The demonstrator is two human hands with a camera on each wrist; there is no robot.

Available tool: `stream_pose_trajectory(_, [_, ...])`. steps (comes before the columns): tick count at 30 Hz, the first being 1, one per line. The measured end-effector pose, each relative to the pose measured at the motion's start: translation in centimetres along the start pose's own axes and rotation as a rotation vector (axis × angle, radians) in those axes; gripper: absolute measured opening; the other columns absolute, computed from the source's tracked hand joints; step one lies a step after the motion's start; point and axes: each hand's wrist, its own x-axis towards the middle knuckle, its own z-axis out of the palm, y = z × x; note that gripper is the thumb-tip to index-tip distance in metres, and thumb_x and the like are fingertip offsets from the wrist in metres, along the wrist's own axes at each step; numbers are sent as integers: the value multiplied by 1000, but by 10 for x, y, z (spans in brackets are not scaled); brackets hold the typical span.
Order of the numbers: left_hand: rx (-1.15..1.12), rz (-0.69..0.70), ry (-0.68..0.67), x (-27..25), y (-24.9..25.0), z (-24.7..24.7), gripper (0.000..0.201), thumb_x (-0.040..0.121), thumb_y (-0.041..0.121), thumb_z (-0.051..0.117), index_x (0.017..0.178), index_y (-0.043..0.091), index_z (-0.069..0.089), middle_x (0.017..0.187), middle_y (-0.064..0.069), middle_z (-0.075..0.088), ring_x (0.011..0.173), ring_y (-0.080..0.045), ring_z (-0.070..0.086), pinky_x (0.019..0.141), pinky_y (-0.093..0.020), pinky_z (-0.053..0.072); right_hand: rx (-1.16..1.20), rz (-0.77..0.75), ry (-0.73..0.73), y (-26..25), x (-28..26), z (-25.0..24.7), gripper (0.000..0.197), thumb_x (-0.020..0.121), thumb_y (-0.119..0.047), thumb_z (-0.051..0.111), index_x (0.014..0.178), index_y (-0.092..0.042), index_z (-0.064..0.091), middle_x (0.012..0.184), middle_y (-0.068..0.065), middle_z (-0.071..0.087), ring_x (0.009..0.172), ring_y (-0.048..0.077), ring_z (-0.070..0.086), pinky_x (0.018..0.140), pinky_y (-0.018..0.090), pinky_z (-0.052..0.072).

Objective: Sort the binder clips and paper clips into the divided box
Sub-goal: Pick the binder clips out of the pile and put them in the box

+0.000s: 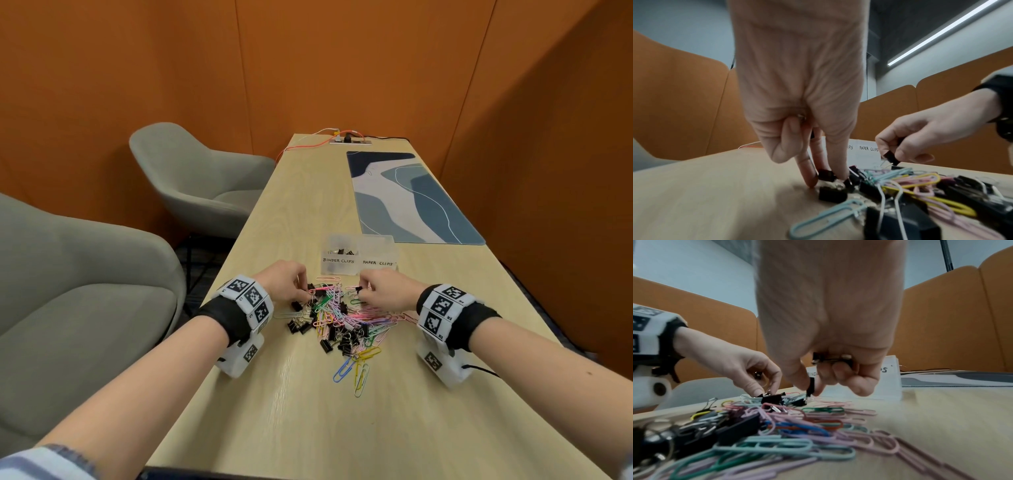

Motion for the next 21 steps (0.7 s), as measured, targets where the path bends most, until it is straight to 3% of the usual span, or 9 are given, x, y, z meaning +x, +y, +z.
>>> stream_pose_trajectory(4, [30, 7, 43, -1, 2, -7, 28, 85, 29, 67, 103, 8, 63, 101, -5, 65, 93, -19, 58, 78, -27, 47, 142, 62, 59, 1, 0, 0, 31, 96, -25, 31, 66, -18, 32, 69, -2, 41, 62, 12, 36, 58, 28, 29])
stream_pose_trajectory(8, [-53, -43, 46, 0, 4, -11, 25, 89, 23, 59, 109, 8, 61, 98, -2, 58, 92, -17, 53, 78, -26, 42, 263, 72, 86, -5, 0, -3, 35, 96, -17, 28, 62, -19, 20, 62, 0, 25, 56, 16, 22, 54, 30, 19])
stream_pose_trajectory(12, [-101, -115, 5, 4, 4, -9, 27, 93, 18, 48, 110, 5, 64, 117, -11, 64, 105, -24, 57, 85, -31, 44, 492, 147, 25, -9, 7, -1, 32, 92, -20, 37, 60, -18, 33, 59, -1, 34, 49, 13, 33, 47, 22, 29])
stream_pose_trajectory(14, [-99, -149, 4, 4, 4, -6, 29, 95, 17, 42, 113, 3, 60, 120, -14, 61, 106, -26, 56, 82, -30, 41, 677, 173, -10, -11, 10, 1, 28, 89, -18, 40, 61, -17, 37, 57, 0, 35, 44, 13, 31, 41, 21, 26])
stream_pose_trajectory(19, [-114, -179, 11, 8, 5, -3, 31, 96, 15, 37, 114, 0, 58, 121, -17, 60, 112, -31, 55, 86, -31, 42, 1002, 208, -163, -9, 12, 0, 22, 96, -15, 45, 74, -10, 47, 66, 3, 48, 41, 6, 31, 36, 15, 25])
stream_pose_trajectory(21, [-96, -173, 14, 9, 6, 0, 28, 97, 18, 37, 103, 1, 59, 109, -16, 61, 100, -29, 57, 81, -30, 42, 1081, 239, -212, -8, 14, -1, 21, 97, -15, 46, 78, -7, 48, 69, 5, 49, 40, 4, 32, 35, 13, 27])
